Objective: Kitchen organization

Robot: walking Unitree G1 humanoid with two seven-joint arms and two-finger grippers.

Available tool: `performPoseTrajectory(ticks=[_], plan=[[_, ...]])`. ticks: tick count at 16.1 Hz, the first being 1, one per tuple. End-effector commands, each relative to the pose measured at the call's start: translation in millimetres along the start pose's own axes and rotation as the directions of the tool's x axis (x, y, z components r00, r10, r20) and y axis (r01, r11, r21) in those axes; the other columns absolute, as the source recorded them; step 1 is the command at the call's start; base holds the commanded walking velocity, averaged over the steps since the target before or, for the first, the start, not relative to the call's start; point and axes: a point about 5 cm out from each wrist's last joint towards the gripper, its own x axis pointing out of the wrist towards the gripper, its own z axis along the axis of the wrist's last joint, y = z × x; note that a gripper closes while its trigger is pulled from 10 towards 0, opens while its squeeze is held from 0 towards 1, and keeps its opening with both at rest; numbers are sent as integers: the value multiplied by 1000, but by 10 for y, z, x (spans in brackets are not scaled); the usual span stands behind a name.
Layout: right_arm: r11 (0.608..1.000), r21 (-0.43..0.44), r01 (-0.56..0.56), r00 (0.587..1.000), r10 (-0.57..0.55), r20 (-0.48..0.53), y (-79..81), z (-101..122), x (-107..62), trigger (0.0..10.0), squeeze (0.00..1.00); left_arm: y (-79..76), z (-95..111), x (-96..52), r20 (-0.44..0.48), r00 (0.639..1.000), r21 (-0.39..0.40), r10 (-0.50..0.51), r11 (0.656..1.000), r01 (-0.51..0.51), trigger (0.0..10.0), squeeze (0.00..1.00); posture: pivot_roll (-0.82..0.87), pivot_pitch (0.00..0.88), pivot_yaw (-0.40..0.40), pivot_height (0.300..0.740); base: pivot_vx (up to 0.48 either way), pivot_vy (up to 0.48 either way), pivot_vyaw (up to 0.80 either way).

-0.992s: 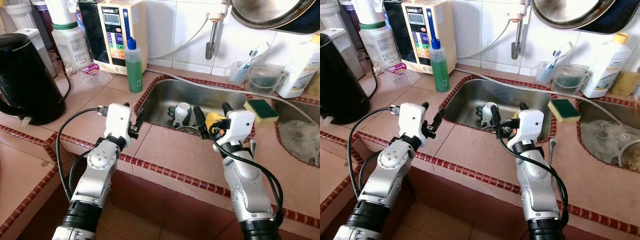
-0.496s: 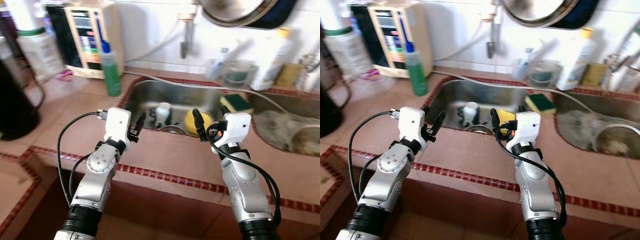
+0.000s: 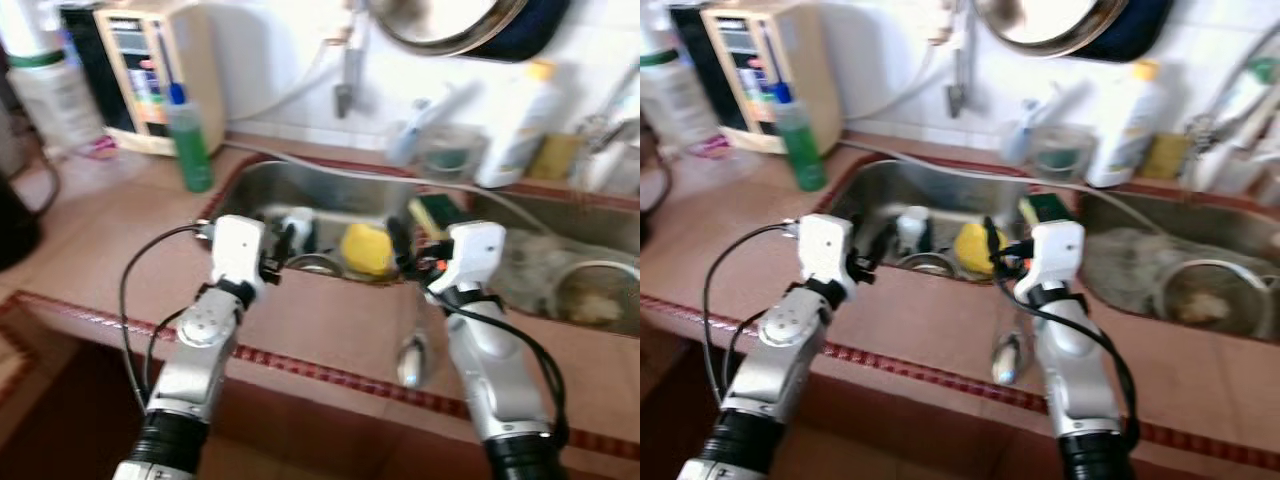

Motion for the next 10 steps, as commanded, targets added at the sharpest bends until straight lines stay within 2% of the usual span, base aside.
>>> performPoseTrajectory(ticks=[1,4,10], plan=[[1000,0,-20,1000,20,7,58,8,19,10000,0,79,-5,-22,-5,1000,6,22,1000,-22,10000,0,-196,0,25,740,0,-480,0],[999,-8,-31,1000,31,4,88,0,18,10000,0,67,2,-39,7,1000,-48,23,999,-22,10000,0,-193,0,20,740,0,0,0],[999,-6,-36,999,36,-5,167,-13,7,10000,0,99,9,-101,-23,999,-19,-39,999,38,10000,0,-185,0,14,740,0,0,0]])
